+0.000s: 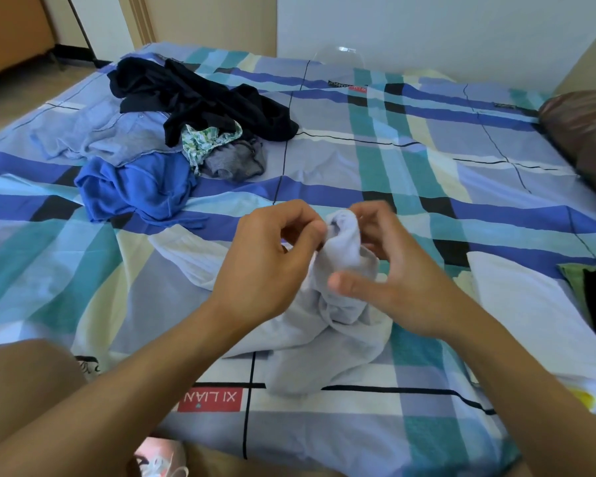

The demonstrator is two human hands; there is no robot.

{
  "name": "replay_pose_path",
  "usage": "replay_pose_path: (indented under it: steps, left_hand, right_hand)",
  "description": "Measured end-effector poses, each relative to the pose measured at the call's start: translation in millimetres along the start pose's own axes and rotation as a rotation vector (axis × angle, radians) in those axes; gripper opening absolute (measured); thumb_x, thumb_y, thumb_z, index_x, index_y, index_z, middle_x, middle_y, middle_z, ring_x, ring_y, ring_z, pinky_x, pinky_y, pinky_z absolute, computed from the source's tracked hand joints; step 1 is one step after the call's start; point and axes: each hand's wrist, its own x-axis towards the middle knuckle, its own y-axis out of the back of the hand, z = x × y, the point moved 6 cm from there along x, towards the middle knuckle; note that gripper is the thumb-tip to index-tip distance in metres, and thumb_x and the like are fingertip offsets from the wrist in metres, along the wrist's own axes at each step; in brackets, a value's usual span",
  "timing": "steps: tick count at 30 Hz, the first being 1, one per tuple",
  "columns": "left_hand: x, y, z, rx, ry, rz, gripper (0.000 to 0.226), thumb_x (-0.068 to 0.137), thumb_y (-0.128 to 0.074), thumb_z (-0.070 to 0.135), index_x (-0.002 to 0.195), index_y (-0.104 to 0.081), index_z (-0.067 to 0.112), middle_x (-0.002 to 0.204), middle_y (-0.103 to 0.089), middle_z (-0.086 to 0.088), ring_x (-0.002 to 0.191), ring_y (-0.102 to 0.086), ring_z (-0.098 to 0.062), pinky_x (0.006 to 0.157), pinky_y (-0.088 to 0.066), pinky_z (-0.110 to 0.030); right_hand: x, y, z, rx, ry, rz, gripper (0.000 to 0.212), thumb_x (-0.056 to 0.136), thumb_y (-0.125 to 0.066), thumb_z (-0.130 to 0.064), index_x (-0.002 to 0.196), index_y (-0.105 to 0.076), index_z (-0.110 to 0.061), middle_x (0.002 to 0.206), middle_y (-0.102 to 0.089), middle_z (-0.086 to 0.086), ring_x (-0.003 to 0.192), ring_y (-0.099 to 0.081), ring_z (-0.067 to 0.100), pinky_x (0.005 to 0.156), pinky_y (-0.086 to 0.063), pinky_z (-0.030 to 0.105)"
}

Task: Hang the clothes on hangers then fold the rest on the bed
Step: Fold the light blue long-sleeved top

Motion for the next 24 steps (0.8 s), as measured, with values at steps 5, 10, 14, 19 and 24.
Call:
replay_pose_path:
  steps: [5, 10, 14, 19, 24]
  left_hand:
    - [9, 17, -2, -0.053, 0.012, 0.046, 0.022, 0.101, -0.051, 0.009, 0.080, -0.059, 0.009, 0.065, -0.063, 0.009, 0.057, -0.055, -0.005, 0.057, -0.039, -0.015]
    - [19, 40, -10, -0.062, 0.032, 0.105, 0.030, 0.101, -0.043, 0.016, 0.079, -0.057, 0.003, 0.068, -0.060, -0.003, 0.064, -0.056, -0.026, 0.059, -0.047, -0.040]
    - [16, 27, -20, -0.009, 0.154, 0.009, 0.037, 0.103, -0.040, 0.018, 0.077, -0.057, -0.002, 0.062, -0.064, 0.002, 0.064, -0.057, -0.024, 0.068, -0.051, -0.047]
    - [6, 4, -17, -0.047, 0.138, -0.102, 0.035, 0.100, -0.046, 0.022, 0.074, -0.060, 0.004, 0.064, -0.066, -0.001, 0.061, -0.060, -0.014, 0.064, -0.053, -0.040]
    - [0, -13, -11, -0.219, 0.136, -0.262, 0.033, 0.097, -0.042, -0.005, 0.093, -0.072, 0.006, 0.079, -0.071, -0.005, 0.071, -0.065, -0.015, 0.068, -0.053, -0.027]
  right_hand:
    - [5, -6, 23, -0.374, -0.085, -0.007, 0.010, 0.090, -0.068, -0.023, 0.096, -0.059, -0.022, 0.086, -0.066, -0.003, 0.077, -0.062, 0.017, 0.067, -0.052, 0.038]
    - [8, 6, 40, -0.540, -0.201, 0.001, 0.037, 0.090, -0.069, -0.017, 0.069, -0.040, -0.028, 0.070, -0.049, -0.005, 0.064, -0.046, 0.014, 0.054, -0.026, 0.023]
    - [9, 6, 26, -0.493, -0.104, 0.048, 0.025, 0.080, -0.074, -0.021, 0.092, -0.053, -0.029, 0.095, -0.058, -0.008, 0.086, -0.055, 0.014, 0.069, -0.042, 0.027]
    - [-1, 3, -25, -0.084, 0.118, 0.139, 0.026, 0.074, -0.074, -0.039, 0.085, -0.055, -0.024, 0.085, -0.057, -0.011, 0.081, -0.053, 0.011, 0.077, -0.045, 0.021]
    - [0, -2, -13, 0.029, -0.010, 0.244, 0.038, 0.077, -0.082, -0.042, 0.074, -0.059, -0.012, 0.071, -0.064, 0.001, 0.069, -0.062, 0.024, 0.066, -0.053, 0.040]
